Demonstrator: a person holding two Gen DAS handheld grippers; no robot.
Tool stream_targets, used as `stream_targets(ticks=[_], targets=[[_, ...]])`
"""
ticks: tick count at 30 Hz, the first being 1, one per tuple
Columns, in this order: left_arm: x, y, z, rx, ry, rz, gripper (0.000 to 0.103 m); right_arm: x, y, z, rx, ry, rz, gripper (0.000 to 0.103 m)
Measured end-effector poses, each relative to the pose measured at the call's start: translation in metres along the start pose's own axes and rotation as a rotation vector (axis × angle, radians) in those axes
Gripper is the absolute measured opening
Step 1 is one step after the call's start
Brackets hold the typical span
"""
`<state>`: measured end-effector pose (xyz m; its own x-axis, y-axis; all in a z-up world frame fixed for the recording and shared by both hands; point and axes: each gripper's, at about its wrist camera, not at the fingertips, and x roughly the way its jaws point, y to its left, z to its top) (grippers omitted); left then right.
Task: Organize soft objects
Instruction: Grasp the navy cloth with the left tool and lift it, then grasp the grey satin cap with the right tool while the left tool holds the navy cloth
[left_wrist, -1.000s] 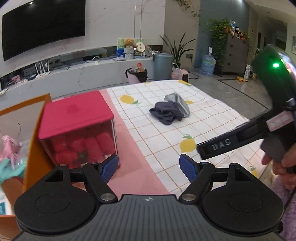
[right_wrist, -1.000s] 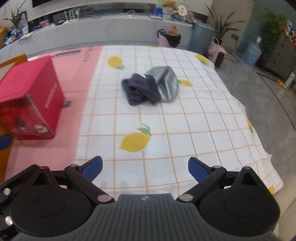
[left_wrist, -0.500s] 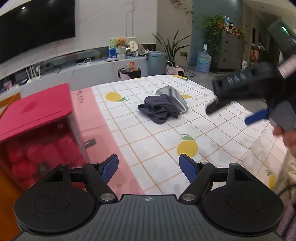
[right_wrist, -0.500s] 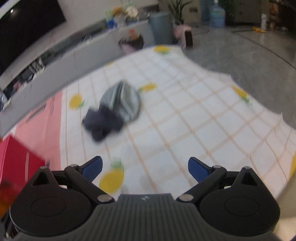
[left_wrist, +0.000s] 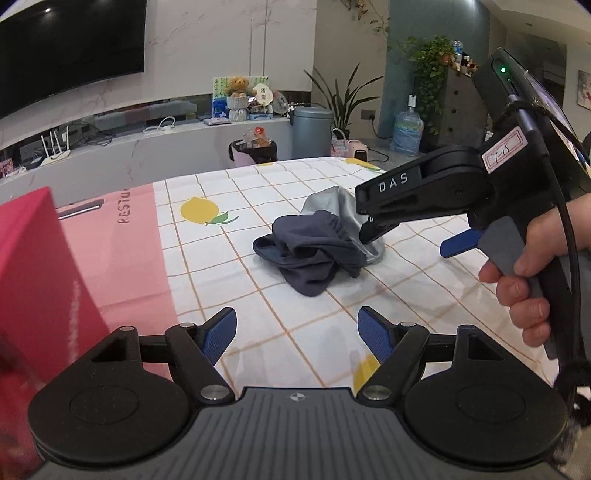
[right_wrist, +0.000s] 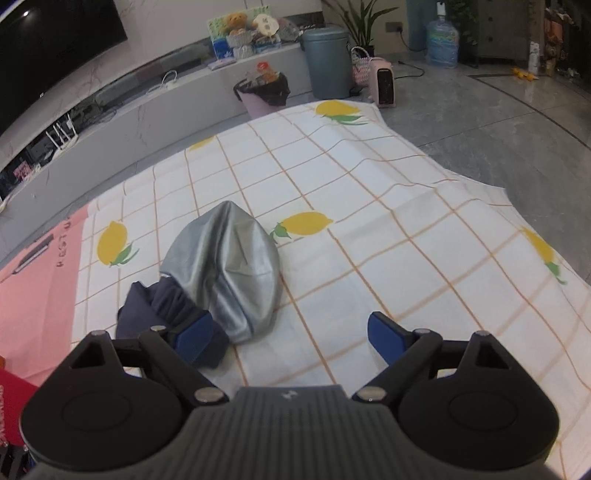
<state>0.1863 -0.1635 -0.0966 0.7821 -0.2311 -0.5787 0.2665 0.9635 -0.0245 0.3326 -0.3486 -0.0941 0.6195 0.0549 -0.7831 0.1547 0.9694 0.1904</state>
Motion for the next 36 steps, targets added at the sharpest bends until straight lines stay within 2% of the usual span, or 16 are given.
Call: stream_targets(ticks=[2, 6, 9, 12, 17, 18, 20, 21, 22, 23, 24, 26, 29, 36], targets=[[0.008, 0.001, 0.003, -0.013, 0.007, 0.004, 0.088, 0.008, 0.003, 0.006, -0.039, 0.026, -0.003, 0.090], [0.029, 0.002, 0.009, -0.038, 0.024, -0.026, 0.088, 0.017, 0.004, 0.016, -0.105, -0.018, -0.010, 0.090], [0.041, -0.001, 0.016, -0.047, 0.007, -0.037, 0.088, 0.022, 0.001, 0.016, -0.110, -0.032, 0.049, 0.089], [0.051, -0.005, 0.027, -0.057, -0.018, -0.030, 0.088, 0.027, 0.005, 0.014, -0.162, -0.043, 0.033, 0.083], [0.070, -0.009, 0.037, -0.086, -0.010, -0.004, 0.087, 0.027, 0.015, 0.010, -0.248, -0.076, 0.041, 0.061], [0.073, -0.008, 0.038, -0.101, 0.000, -0.003, 0.085, 0.027, 0.017, 0.009, -0.263, -0.075, 0.053, 0.052], [0.075, -0.005, 0.036, -0.130, 0.016, 0.000, 0.067, 0.026, 0.021, 0.009, -0.295, -0.071, 0.058, 0.043], [0.074, -0.005, 0.035, -0.129, 0.017, 0.016, 0.061, 0.026, 0.023, 0.009, -0.301, -0.065, 0.064, 0.036], [0.072, -0.005, 0.034, -0.115, 0.012, 0.028, 0.050, 0.025, 0.023, 0.008, -0.302, -0.058, 0.071, 0.030], [0.070, -0.005, 0.033, -0.105, 0.013, 0.026, 0.043, 0.024, 0.024, 0.008, -0.302, -0.049, 0.069, 0.029], [0.067, -0.003, 0.033, -0.107, 0.022, 0.013, 0.040, 0.023, 0.025, 0.008, -0.307, -0.043, 0.064, 0.024], [0.061, 0.002, 0.031, -0.130, 0.036, 0.001, 0.028, 0.021, 0.026, 0.006, -0.322, -0.034, 0.073, 0.015], [0.052, 0.008, 0.029, -0.154, 0.054, 0.027, 0.019, 0.018, 0.025, 0.004, -0.321, -0.016, 0.086, 0.008], [0.022, 0.018, 0.016, -0.149, 0.091, 0.063, 0.018, 0.004, 0.025, -0.002, -0.325, 0.036, 0.099, 0.004]])
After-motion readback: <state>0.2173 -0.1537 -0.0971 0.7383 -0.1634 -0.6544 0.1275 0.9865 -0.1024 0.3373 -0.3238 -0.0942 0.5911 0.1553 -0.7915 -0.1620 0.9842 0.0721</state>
